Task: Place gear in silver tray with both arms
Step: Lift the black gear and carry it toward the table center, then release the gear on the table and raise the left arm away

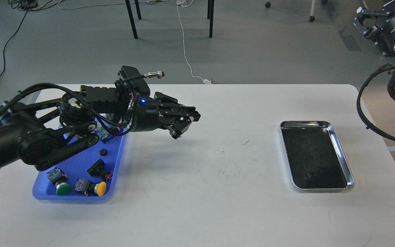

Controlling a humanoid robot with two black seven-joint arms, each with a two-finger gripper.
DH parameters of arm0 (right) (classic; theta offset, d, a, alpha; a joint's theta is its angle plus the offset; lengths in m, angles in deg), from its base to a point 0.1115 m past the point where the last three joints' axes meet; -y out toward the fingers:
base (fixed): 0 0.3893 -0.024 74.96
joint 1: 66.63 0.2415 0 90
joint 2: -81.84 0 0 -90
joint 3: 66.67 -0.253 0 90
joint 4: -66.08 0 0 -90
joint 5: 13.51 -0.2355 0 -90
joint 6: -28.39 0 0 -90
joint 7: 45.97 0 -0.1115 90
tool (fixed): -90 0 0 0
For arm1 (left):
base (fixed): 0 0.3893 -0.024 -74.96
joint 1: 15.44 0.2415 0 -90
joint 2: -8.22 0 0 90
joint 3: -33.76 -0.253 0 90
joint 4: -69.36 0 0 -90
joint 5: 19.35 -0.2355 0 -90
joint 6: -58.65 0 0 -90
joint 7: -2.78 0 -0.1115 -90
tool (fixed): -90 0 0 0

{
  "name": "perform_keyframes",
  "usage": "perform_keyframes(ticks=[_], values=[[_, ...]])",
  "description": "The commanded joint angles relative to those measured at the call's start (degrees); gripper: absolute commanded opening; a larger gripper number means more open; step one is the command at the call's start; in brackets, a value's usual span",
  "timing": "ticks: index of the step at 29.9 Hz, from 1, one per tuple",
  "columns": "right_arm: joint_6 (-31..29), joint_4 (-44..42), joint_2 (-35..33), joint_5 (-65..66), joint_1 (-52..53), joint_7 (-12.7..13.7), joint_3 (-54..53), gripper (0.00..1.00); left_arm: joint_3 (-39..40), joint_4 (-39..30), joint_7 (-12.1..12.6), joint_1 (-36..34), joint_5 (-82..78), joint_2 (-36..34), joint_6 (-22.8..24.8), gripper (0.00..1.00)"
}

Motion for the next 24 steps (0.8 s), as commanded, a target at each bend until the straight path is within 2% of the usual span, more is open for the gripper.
perform_keyframes(ticks=[1,5,11,19,21,24], values=[[-0.01,-0.49,0.04,0.58,2.72,0.27,1.18,0.99,-4.73,1.83,1.49,-0.14,-0.61,7.31,0.1,0.11],[0.08,-2.07,2.41,0.58,6.14,0.27,3.63,0.99,-7.99,7.62,1.49,0.47,-5.6,16.19,-0.33,0.11],[0.08,-3.13,6.64,0.58,10.1,0.01,9.96,0.99,-10.37,15.89,1.58,1.53,-9.75,23.23,-2.27,0.12],[0.08,-3.04,6.64,0.58,10.02,0.09,10.41,0.99,-10.63,19.85,1.75,2.93,-9.93,23.5,-2.53,0.14],[0.08,-3.04,6.72,0.67,10.11,0.09,10.41,0.99,-11.42,19.86,2.71,2.85,-9.93,23.5,-2.53,0.16],[0.08,-3.04,6.72,0.67,10.28,0.09,10.5,0.99,-11.86,19.86,3.25,2.85,-9.93,23.5,-2.53,0.25]])
